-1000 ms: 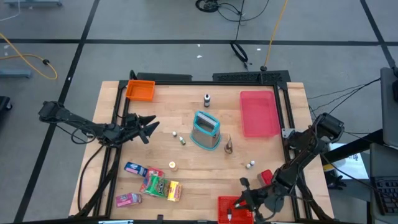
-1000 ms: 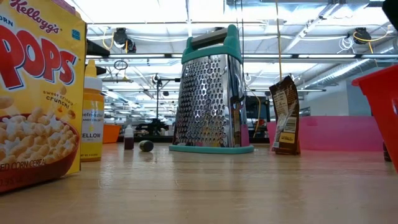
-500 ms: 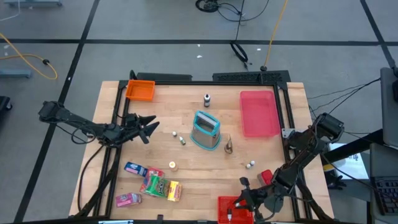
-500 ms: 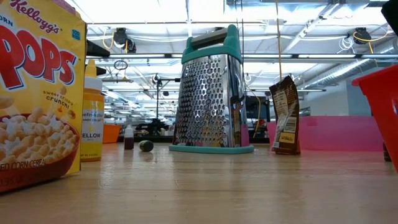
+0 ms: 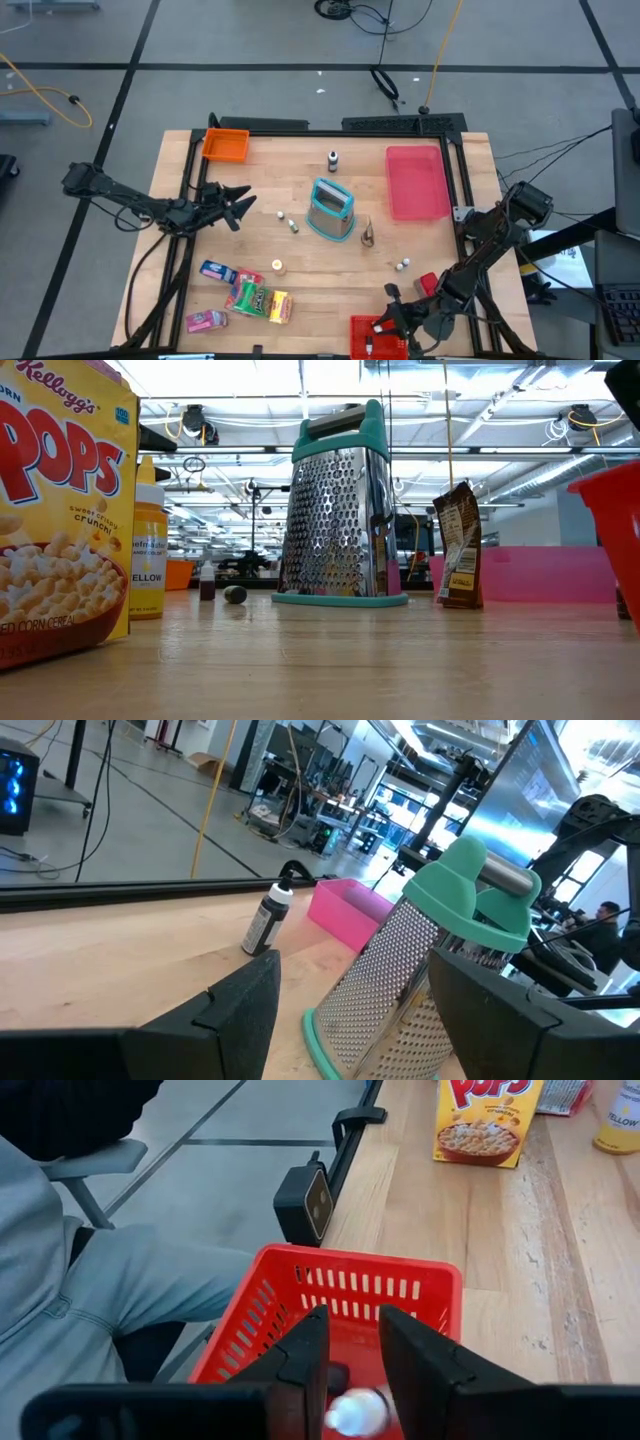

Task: Pick & Place Kitchen Items
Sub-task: Put the big black food coloring bottle into the red bin

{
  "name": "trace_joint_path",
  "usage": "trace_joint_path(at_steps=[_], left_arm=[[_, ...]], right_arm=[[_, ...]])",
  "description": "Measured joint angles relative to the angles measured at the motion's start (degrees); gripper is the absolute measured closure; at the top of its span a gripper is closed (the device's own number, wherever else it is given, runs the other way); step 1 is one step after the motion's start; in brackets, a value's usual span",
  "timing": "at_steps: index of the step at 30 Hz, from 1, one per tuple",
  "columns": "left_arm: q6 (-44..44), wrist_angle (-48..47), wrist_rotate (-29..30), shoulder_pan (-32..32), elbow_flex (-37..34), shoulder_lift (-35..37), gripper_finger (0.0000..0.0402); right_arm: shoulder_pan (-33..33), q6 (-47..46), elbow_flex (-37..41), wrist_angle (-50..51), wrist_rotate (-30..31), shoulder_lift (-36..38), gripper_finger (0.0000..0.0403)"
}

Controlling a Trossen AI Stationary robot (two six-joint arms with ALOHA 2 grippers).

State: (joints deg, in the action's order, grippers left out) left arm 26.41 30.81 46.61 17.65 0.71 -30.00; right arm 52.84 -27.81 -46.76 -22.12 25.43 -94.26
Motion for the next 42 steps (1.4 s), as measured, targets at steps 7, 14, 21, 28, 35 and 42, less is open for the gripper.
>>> trace_joint_path(at_steps=[7, 14, 21, 28, 35, 42], left_arm=[[-0.3, 0.4, 0.9, -0.5, 0.1, 0.0, 0.0147], [-6.2, -0.4, -5.5, -6.7, 7.1, -5.1, 0.0147], [-10.4, -7.4, -15.2, -18.0, 17.9, -19.0, 0.0147], [-11.8, -6.7, -28.1, -32.0, 25.4, -34.6, 0.0147], [-17.0, -6.6, -42.8, -40.6, 36.1, -49.9, 0.0147], [-25.7, -6.6, -45.2, -42.4, 46.4, -61.2, 0.0147]], right_arm=[[0.0, 1.9, 0.0, 0.7, 0.0, 1.1, 0.0316], [-1.6, 6.8, 0.0, 6.8, 0.3, 8.2, 0.0316], [-3.8, 9.0, 0.0, 17.9, 0.5, 14.3, 0.0316], [-4.1, 9.0, 0.0, 28.8, 3.3, 20.0, 0.0316], [-4.0, 3.4, 2.5, 42.3, 3.3, 24.5, 0.0316], [-4.0, -1.6, 9.6, 44.3, 3.0, 32.3, 0.0316]])
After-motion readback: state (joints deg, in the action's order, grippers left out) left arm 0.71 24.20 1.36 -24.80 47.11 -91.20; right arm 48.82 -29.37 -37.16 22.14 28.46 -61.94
